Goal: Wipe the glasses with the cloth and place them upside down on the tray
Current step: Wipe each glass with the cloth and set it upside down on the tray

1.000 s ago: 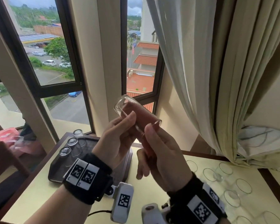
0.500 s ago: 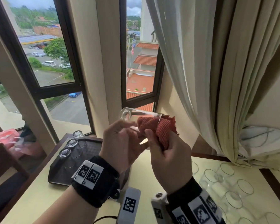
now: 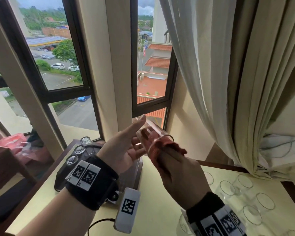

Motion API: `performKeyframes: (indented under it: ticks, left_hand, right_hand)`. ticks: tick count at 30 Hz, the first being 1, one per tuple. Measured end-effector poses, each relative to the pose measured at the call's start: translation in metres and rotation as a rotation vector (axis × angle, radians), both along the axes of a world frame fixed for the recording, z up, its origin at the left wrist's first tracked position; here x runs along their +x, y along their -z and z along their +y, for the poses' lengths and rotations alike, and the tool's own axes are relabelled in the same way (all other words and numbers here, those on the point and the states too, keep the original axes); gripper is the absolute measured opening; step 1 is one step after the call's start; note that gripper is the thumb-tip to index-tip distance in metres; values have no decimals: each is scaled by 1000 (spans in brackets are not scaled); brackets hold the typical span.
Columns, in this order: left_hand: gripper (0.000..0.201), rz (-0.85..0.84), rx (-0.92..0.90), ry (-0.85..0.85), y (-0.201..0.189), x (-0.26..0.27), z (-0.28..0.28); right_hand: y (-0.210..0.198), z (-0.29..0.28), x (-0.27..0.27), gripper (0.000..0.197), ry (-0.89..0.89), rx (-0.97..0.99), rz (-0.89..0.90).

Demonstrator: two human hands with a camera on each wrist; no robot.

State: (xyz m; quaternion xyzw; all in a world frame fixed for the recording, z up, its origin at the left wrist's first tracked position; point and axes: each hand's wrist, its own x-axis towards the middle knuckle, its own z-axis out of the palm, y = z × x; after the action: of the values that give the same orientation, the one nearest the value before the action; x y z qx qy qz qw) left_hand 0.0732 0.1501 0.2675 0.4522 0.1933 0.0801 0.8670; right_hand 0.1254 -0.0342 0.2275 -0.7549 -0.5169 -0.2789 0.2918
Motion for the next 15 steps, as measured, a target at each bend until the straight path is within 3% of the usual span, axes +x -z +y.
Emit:
performKeyframes:
  ticks: [3,5,8,10,12,15]
  left_hand:
    - [49,-97,69,15,-1,1,-5]
    - [52,-167,80,67,1,1,-7]
    - [64,-286,30,153,6,2,-7]
    - [66,-362,22,176,8,3,-8]
    - [71,-397,37,143,6,6,-6]
    - [63,-399,80,46,-4,8,2]
  right_hand:
    - [-6,10,-5,29,38,-127,267]
    - [-11,14,-11,33,-23,-152,547]
    - [-30,17,-24,55,-462,159,1077]
    - [-32,18,-29,53,-687,360,1292]
    - [-27,18,-28,37,-623,387,1331]
    - [-21,13,-15,36,-310,218,989]
